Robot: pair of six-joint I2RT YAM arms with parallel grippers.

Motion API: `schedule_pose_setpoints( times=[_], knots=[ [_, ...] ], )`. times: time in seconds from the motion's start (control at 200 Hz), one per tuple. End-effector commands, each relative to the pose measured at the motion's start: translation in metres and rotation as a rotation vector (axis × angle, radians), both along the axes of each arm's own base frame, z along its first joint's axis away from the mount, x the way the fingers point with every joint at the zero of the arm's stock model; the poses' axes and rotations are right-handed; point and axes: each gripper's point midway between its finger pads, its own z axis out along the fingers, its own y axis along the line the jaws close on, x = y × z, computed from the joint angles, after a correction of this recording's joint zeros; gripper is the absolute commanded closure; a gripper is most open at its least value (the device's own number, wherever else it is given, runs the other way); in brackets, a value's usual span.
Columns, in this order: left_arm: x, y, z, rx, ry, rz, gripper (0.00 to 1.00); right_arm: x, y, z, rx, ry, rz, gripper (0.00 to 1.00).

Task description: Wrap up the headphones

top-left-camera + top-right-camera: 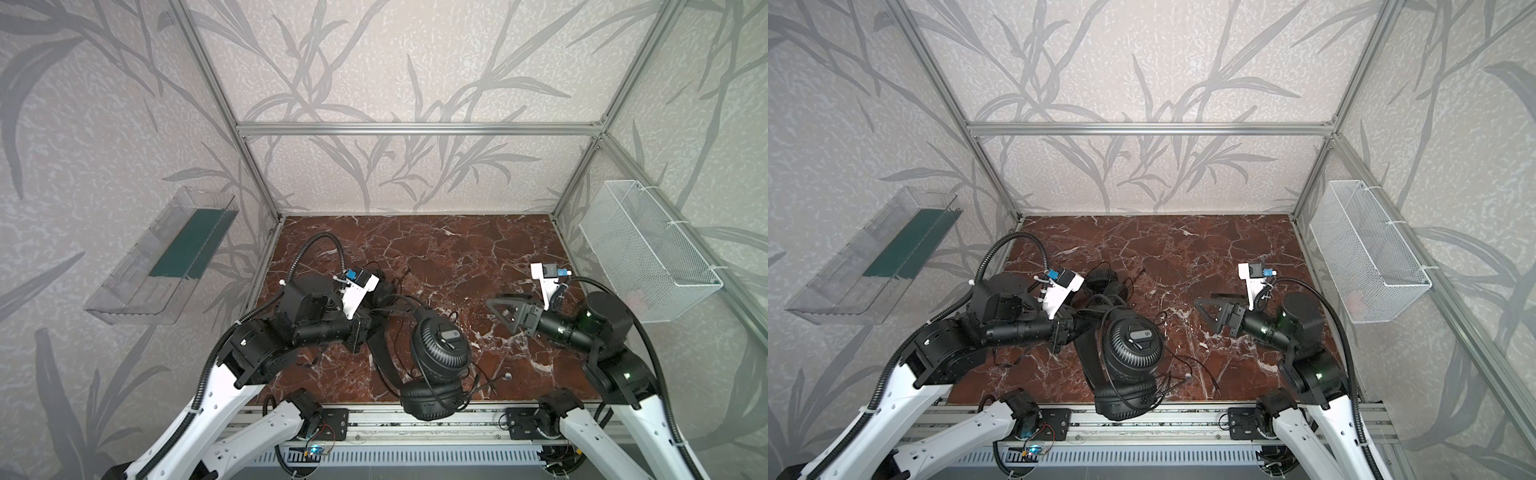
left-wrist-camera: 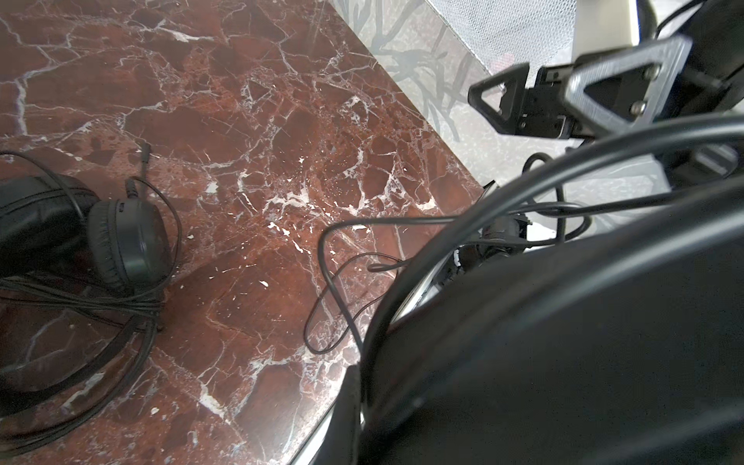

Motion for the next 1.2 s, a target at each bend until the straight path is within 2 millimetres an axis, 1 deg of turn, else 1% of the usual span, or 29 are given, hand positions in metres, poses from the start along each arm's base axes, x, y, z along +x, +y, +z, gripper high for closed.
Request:
schedule_pose_setpoints(
  times=[0.0,0.04,0.165,0.27,0.31,0.415,0.475,0.5,0.585,0.64,0.735,0.81,0.845,0.865,0.885,0.93,0.975,1.03,1.08,1.135,1.195],
  knots=[
    [-0.007,-0.01,0.039,-0.137,-0.015,-0.052,1.0,-0.014,0.005,0.017,0.069,-0.192,0.067,0.05],
    [-0.004,-0.01,0.037,-0.135,-0.01,-0.046,1.0,-0.023,0.005,0.02,0.085,-0.246,0.088,0.05],
    [0.001,-0.007,0.038,-0.138,0.003,-0.033,1.0,-0.046,0.013,0.008,0.122,-0.32,0.18,0.04],
    [0.003,-0.008,0.041,-0.143,0.006,-0.031,1.0,-0.059,0.025,-0.004,0.115,-0.316,0.243,0.04],
    [0.004,-0.009,0.041,-0.144,0.009,-0.032,1.0,-0.061,0.03,-0.007,0.098,-0.347,0.259,0.04],
    [0.007,-0.011,0.039,-0.143,0.021,-0.031,1.0,-0.059,0.048,-0.011,0.038,-0.382,0.281,0.08],
    [0.008,-0.012,0.04,-0.145,0.025,-0.03,1.0,-0.06,0.062,-0.012,-0.014,-0.425,0.321,0.12],
    [0.009,-0.011,0.04,-0.144,0.026,-0.029,1.0,-0.06,0.067,-0.011,-0.037,-0.441,0.331,0.15],
    [0.009,-0.011,0.041,-0.146,0.023,-0.027,1.0,-0.052,0.08,-0.013,-0.125,-0.452,0.334,0.19],
    [0.009,-0.011,0.039,-0.14,0.027,-0.028,1.0,-0.041,0.082,-0.012,-0.168,-0.456,0.302,0.23],
    [0.007,-0.009,0.037,-0.134,0.03,-0.027,1.0,-0.024,0.079,-0.007,-0.197,-0.453,0.212,0.24],
    [0.006,-0.007,0.036,-0.131,0.028,-0.024,1.0,-0.023,0.082,0.004,-0.146,-0.504,0.203,0.26],
    [0.006,-0.007,0.036,-0.129,0.028,-0.024,1.0,-0.025,0.086,0.009,-0.118,-0.538,0.222,0.29],
    [0.006,-0.007,0.034,-0.126,0.03,-0.023,1.0,-0.026,0.088,0.011,-0.107,-0.545,0.229,0.33],
    [0.006,-0.008,0.035,-0.127,0.028,-0.024,1.0,-0.026,0.089,0.012,-0.102,-0.543,0.236,0.39],
    [0.007,-0.007,0.036,-0.128,0.023,-0.021,1.0,-0.027,0.094,0.01,-0.11,-0.531,0.263,0.57],
    [0.007,-0.007,0.038,-0.131,0.02,-0.022,1.0,-0.03,0.096,0.007,-0.136,-0.518,0.297,0.68],
    [0.006,-0.007,0.04,-0.134,0.014,-0.023,1.0,-0.032,0.096,0.003,-0.164,-0.497,0.316,0.76],
    [0.006,-0.006,0.042,-0.133,0.007,-0.02,1.0,-0.033,0.092,0.004,-0.174,-0.496,0.303,0.83],
    [0.005,-0.005,0.042,-0.13,0.005,-0.02,1.0,-0.03,0.084,0.006,-0.18,-0.506,0.253,0.91],
    [0.005,-0.003,0.042,-0.126,0.0,-0.017,1.0,-0.026,0.072,0.013,-0.181,-0.533,0.176,1.0]
  ],
)
